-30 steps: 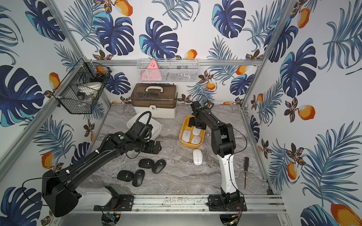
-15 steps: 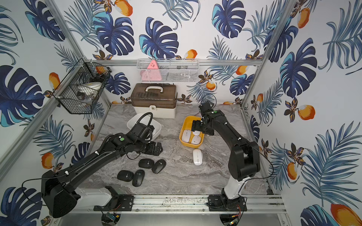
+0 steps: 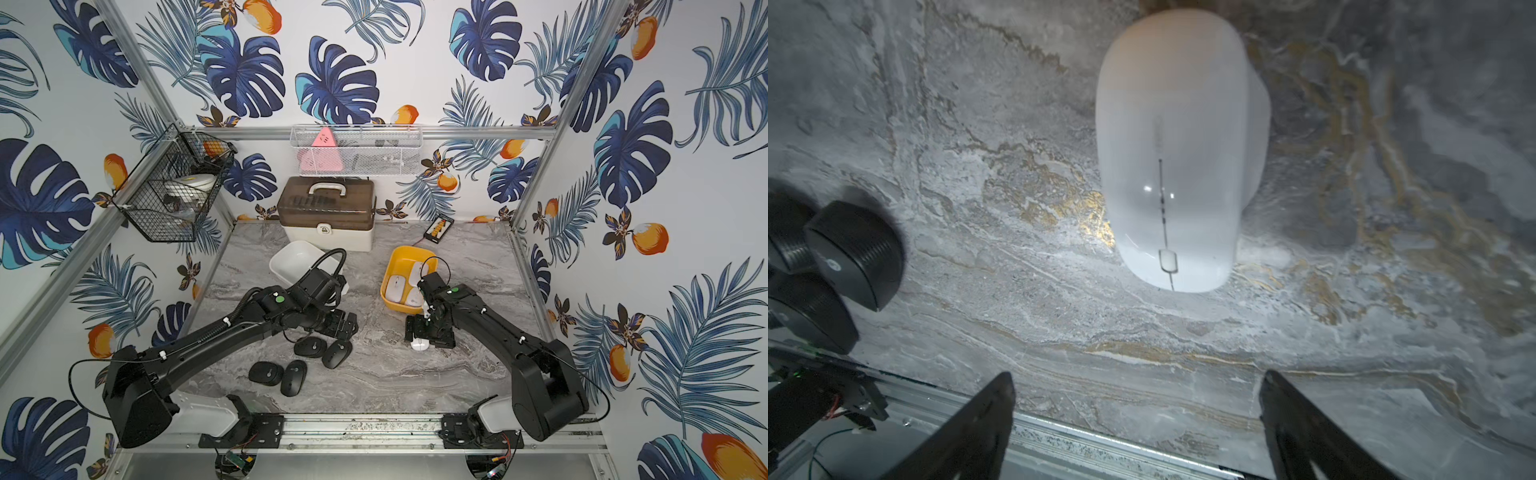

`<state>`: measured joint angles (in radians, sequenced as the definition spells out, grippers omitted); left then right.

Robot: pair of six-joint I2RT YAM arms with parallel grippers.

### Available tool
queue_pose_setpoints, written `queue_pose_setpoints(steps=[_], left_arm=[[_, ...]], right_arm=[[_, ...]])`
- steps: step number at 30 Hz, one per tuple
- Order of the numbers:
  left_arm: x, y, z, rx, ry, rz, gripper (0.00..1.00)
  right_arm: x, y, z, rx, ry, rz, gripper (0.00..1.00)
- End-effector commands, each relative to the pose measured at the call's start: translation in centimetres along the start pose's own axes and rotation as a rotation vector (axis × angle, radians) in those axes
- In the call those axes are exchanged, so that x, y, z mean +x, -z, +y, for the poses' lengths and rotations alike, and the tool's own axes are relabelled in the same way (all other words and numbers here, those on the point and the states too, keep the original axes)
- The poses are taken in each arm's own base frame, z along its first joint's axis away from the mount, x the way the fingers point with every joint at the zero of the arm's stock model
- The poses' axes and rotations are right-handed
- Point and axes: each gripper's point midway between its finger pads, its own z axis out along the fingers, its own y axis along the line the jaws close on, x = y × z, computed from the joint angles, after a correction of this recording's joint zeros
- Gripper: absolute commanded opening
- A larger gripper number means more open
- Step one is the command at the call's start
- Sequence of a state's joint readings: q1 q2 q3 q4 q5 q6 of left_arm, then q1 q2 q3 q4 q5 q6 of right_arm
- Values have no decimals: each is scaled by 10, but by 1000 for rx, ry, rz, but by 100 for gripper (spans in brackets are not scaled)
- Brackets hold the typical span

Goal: Place the mice by color into the storage box
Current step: Place the mouse in the storage box, then adjust the mouse at the center of the board.

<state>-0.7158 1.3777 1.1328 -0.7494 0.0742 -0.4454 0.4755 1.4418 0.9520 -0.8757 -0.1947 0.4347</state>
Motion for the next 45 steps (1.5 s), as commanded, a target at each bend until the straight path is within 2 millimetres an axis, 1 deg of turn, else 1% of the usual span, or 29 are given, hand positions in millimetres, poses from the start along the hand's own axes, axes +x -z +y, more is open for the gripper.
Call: queue_pose_setpoints(steps=[1,3,7,9,14,18,21,25,29,31,32,35,38,43,45], left_arm=[[-5,3,0,-6,-17,-22,99],[-4,6,2,-14,-13,-27,99],[2,11,8,-33,-4,-30,99],[5,13,11,-43,2,-33,99],[7,16,15,-60,3,-34,99],[6,17,15,-64,8,-38,99],[5,16,16,-69,7,-37,99],[3,16,15,-72,6,-39,99],[3,17,17,-80,2,-40,99],[2,18,17,-80,1,-43,99],[3,18,17,-81,4,-43,99],[5,17,17,-79,4,-40,99],[6,17,18,-78,10,-41,99],[7,16,18,-76,9,-38,99],[8,16,18,-74,7,-35,99]], right_arm=[[-18,-9,-6,81,15,-42,93],[-24,-17,-12,129,29,-30,92],[-32,-25,-20,198,63,-20,90],[-37,-28,-21,209,91,-23,89],[-46,-41,-18,218,149,-7,87],[-52,-48,-11,202,193,-6,83],[-53,-53,-7,195,231,10,80],[-50,-55,1,193,280,18,76],[-37,-58,5,188,311,47,71],[-31,-56,7,178,318,50,69],[-22,-56,19,152,356,58,68],[-8,-53,30,130,392,81,68],[12,-53,40,124,452,125,67],[48,-54,49,137,533,220,67],[57,-53,56,119,548,237,67]])
